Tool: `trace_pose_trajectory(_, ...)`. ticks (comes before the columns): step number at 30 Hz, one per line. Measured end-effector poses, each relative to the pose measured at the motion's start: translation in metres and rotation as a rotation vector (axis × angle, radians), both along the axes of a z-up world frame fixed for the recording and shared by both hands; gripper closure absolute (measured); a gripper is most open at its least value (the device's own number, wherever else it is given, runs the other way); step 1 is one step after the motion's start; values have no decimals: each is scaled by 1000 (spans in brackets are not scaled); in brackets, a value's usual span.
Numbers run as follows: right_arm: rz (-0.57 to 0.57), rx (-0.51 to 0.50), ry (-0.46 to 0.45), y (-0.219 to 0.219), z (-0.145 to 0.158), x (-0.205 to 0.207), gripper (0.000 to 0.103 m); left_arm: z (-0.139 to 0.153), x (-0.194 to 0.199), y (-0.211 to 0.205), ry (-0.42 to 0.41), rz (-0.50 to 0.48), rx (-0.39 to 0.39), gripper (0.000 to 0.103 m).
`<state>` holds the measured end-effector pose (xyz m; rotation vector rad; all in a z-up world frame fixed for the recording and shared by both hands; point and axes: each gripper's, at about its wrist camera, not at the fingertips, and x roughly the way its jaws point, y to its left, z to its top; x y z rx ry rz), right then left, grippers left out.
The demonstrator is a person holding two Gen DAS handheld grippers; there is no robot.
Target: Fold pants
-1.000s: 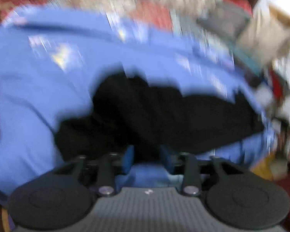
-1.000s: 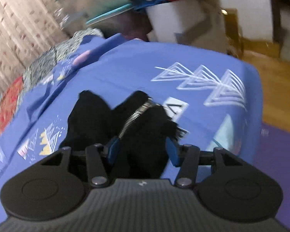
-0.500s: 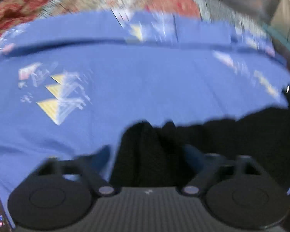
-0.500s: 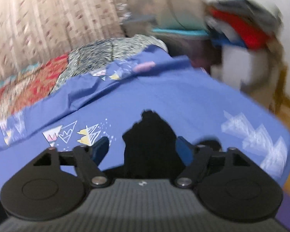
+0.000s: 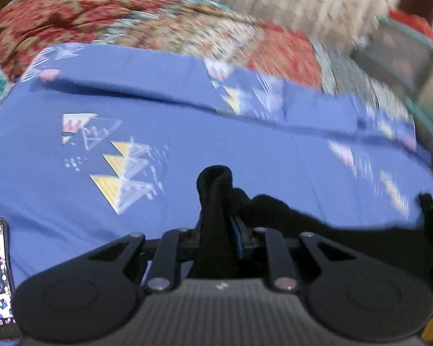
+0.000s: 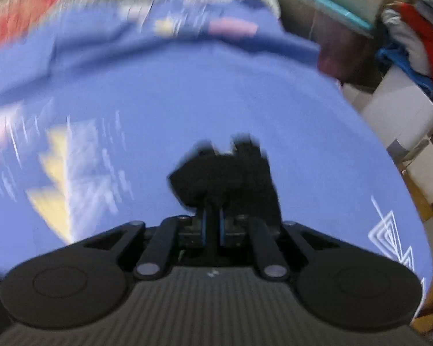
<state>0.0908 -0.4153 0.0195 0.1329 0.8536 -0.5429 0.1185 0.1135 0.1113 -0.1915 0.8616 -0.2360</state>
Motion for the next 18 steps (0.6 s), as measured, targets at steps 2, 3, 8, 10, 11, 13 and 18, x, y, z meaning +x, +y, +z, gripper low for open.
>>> trace_pose_trajectory(2,-38,73,-220,-15,47,-10,92,13,9,18,-41,67,-90,87)
trace_pose_trajectory(3,-75,124,-333,-27,70,-21,92,17,12,26,-64,103,-123,87)
trace_pose_trajectory(8,-247,354,-713,-78,119,-89,92,11,11,68,-110,294,-247,87)
trace_pose_trajectory(10,-277,396,-708,-89,106,-105,92,-8,13,76,-59,319,-260,87)
trace_pose_trajectory(11,-290,415,-681,-92,93,-114,92,-16,13,77,-38,325,-258,87)
trace_pose_trajectory(13,-329,426,-611,-91,64,-129,91,-33,12,73,11,330,-225,87)
trace_pose_trajectory(18,-356,369,-338,-78,-6,-151,87,-56,4,65,80,323,-180,88)
